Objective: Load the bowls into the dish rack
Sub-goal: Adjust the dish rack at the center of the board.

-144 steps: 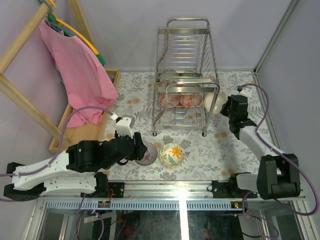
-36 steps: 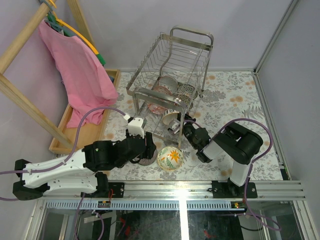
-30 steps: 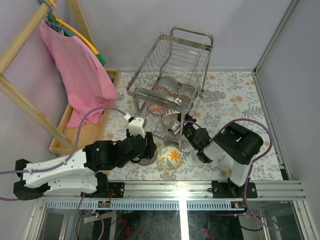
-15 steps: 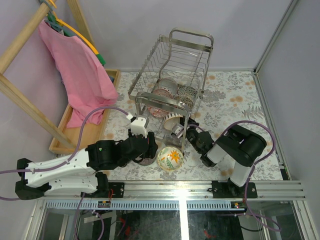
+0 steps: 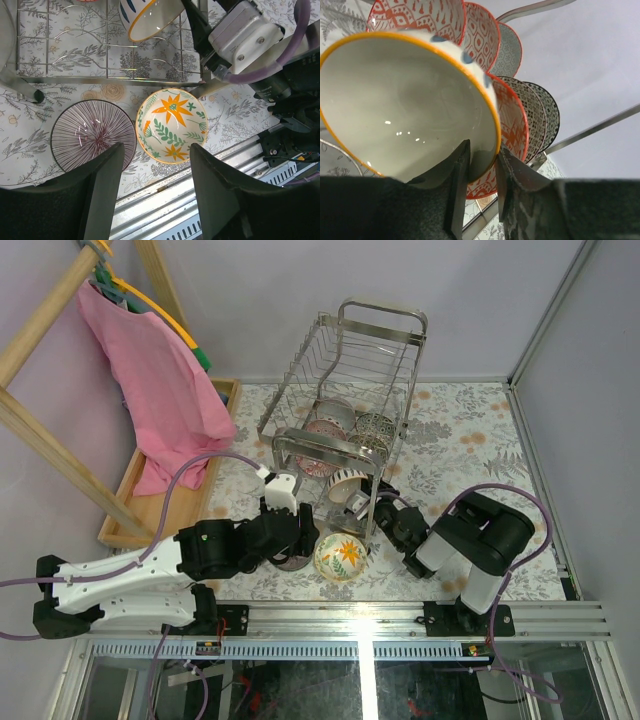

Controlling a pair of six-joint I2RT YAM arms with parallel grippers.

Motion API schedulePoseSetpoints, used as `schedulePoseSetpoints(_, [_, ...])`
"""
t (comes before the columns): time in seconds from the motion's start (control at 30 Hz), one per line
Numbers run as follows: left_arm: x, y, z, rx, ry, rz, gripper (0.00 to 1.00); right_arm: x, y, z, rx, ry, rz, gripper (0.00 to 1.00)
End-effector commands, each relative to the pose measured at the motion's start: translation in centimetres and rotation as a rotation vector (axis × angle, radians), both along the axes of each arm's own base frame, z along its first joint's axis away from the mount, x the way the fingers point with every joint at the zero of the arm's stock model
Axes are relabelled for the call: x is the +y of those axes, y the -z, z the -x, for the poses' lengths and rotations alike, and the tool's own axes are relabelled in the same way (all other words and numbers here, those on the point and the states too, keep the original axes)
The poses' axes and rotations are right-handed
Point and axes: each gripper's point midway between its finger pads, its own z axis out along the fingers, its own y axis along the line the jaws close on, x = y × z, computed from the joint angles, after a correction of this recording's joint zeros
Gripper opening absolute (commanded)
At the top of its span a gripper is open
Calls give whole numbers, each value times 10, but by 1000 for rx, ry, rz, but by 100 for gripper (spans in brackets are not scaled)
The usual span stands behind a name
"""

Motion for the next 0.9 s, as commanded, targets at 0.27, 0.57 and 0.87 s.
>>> schedulePoseSetpoints(0.27, [-11,-20,-8,-38,0,63,55,12,17,34,43,-101,9,39])
schedulePoseSetpoints(0.57, [-15,-23,-12,-44,9,64,55,1,6,32,37,-49,-40,47])
schedulePoseSetpoints(0.87, [-23,-20,-14,-38,20,62,55,-15,-5,33,31,33,-92,56])
